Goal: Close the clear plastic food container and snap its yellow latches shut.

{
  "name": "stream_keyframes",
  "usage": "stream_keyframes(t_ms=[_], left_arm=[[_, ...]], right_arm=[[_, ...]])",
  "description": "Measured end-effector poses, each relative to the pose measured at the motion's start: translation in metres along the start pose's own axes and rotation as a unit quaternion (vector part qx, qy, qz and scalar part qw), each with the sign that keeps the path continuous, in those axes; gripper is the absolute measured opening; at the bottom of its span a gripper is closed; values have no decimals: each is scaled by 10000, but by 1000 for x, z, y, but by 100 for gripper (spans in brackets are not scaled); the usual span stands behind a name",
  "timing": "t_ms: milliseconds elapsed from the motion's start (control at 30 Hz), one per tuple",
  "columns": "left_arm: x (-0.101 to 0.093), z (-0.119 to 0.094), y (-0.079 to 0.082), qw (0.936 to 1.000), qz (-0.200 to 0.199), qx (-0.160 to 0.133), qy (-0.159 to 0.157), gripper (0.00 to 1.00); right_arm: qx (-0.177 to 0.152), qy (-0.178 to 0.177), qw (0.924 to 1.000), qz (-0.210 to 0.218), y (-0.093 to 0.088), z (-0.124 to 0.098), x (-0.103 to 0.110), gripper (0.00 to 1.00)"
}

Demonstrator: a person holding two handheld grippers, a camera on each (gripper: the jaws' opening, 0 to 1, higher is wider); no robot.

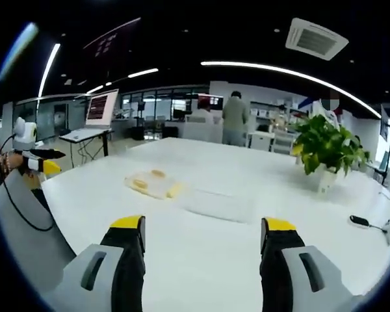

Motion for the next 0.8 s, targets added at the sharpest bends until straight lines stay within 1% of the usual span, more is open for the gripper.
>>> stream_keyframes(t_ms=[67,133,167,200,267,300,333,400,433,467,500,533,567,600,633,667,700,733,767,800], left_arm=[[4,5,3,9999,93,-58,43,99],[5,11,7,9997,133,-151,-111,99],[1,16,4,9993,-53,17,-363,98],[4,20,3,9990,-156,148,-404,98],[9,26,5,9992,9,166,-356,99],[13,30,5,9982,348,287,-405,99],[13,32,4,9970,478,384,-481,99],[20,38,4,9949,700,576,-442,99],[22,42,4,9930,855,641,-497,99],[25,47,4,9895,1107,748,-556,98],[27,50,3,9875,1213,820,-582,96],[30,54,0,9831,1369,1046,-617,94],[32,57,-1,9790,1514,1187,-675,93],[35,62,-2,9735,1713,1322,-742,94],[37,65,-3,9678,1894,1455,-799,95],[38,70,-4,9615,2065,1546,-947,98],[41,72,-5,9576,2137,1677,-962,99],[45,76,-6,9495,2330,1849,-998,99],[45,78,-6,9465,2408,1879,-1044,98],[47,81,-5,9433,2504,1881,-1097,97]], right_arm=[[-112,137,9995,-254,6,8,1,68],[-171,286,9991,-249,10,15,3,65],[-208,381,9986,-300,14,20,4,63],[-242,457,9980,-359,16,24,6,62],[-296,590,9967,-464,21,31,10,61],[-366,686,9947,-674,25,38,12,61],[-366,697,9937,-803,27,42,13,60],[-402,746,9901,-1117,30,52,15,58],[-419,773,9896,-1142,32,56,18,58],[-460,865,9885,-1154,35,61,22,59],[-555,996,9868,-1151,40,64,27,60],[-611,1207,9843,-1136,44,69,34,61],[-523,1391,9821,-1158,44,71,38,63],[-322,1500,9804,-1237,42,77,41,66],[-85,1396,9803,-1398,40,83,39,70],[42,1390,9747,-1751,40,91,38,72],[-155,1435,9694,-1984,45,96,39,72],[-226,1487,9620,-2281,47,103,41,70],[-91,1559,9592,-2356,44,107,41,69],[223,1688,9574,-2331,37,113,43,67]])
Point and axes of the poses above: the point that each gripper's makers call its tool centre point, and the gripper's own axes: z roughly forward along the fingers, x roughly to its left, y roughly out of its top, the point moved 4 cm from there along -z, roughly backward along the fingers, and after that the axes turned 6 degrees about -y, right-handed, at the moved point
